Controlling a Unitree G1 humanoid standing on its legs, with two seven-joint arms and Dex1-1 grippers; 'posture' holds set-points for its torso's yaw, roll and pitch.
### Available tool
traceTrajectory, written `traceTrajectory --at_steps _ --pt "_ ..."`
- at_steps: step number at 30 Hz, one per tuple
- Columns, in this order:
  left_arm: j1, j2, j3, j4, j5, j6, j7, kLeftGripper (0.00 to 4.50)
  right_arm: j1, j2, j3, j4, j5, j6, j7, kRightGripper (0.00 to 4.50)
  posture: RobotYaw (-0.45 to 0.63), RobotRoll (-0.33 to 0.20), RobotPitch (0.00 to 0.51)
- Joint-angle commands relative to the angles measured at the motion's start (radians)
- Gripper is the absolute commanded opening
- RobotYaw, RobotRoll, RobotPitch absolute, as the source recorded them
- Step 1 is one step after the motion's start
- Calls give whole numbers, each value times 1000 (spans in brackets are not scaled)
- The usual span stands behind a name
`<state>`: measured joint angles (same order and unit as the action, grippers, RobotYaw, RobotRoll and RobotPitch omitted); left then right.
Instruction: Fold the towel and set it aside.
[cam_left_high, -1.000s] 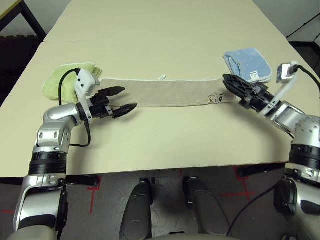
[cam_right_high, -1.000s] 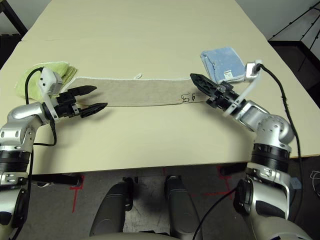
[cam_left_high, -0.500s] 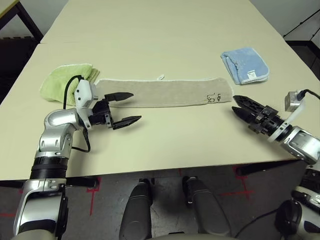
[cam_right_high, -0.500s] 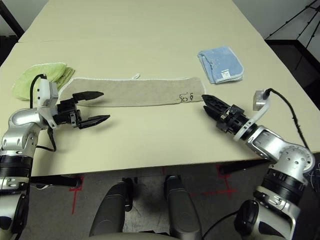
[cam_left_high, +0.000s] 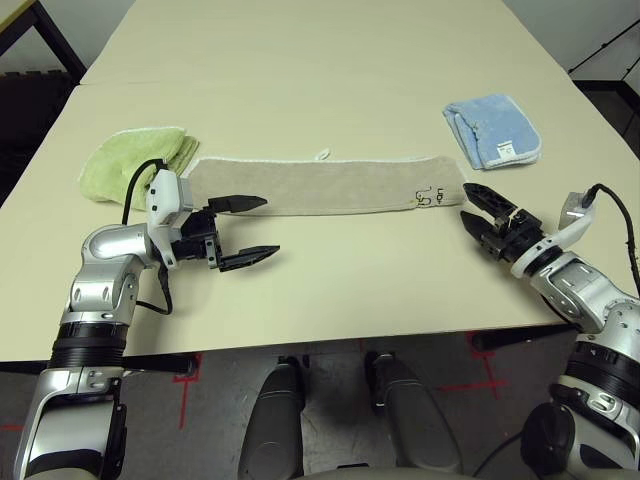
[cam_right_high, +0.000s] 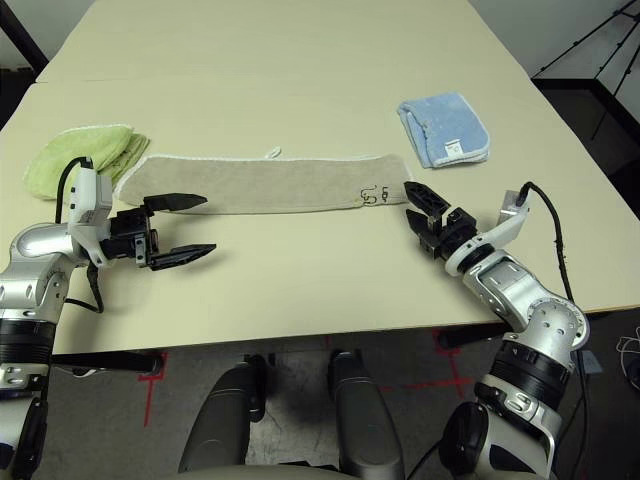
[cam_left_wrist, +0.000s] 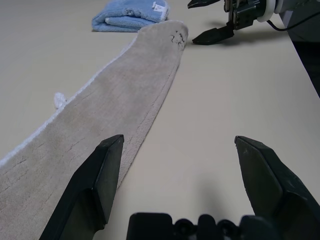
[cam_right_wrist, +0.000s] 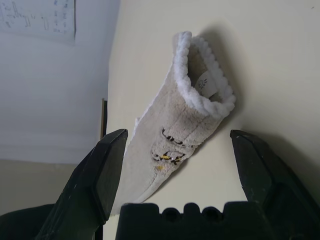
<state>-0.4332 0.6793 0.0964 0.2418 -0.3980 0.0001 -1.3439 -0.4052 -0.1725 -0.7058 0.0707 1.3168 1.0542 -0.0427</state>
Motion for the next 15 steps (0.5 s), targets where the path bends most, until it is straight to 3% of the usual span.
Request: traceTrajectory --at_steps 1,15 --pt "8 15 -16 -18 6 -10 -15 4500 18 1 20 17 3 -34 -25 4486 -24 0 212" --pt "12 28 -24 -23 9 -6 -24 4500 21 12 83 36 -5 -159 -45 4486 -25 0 213"
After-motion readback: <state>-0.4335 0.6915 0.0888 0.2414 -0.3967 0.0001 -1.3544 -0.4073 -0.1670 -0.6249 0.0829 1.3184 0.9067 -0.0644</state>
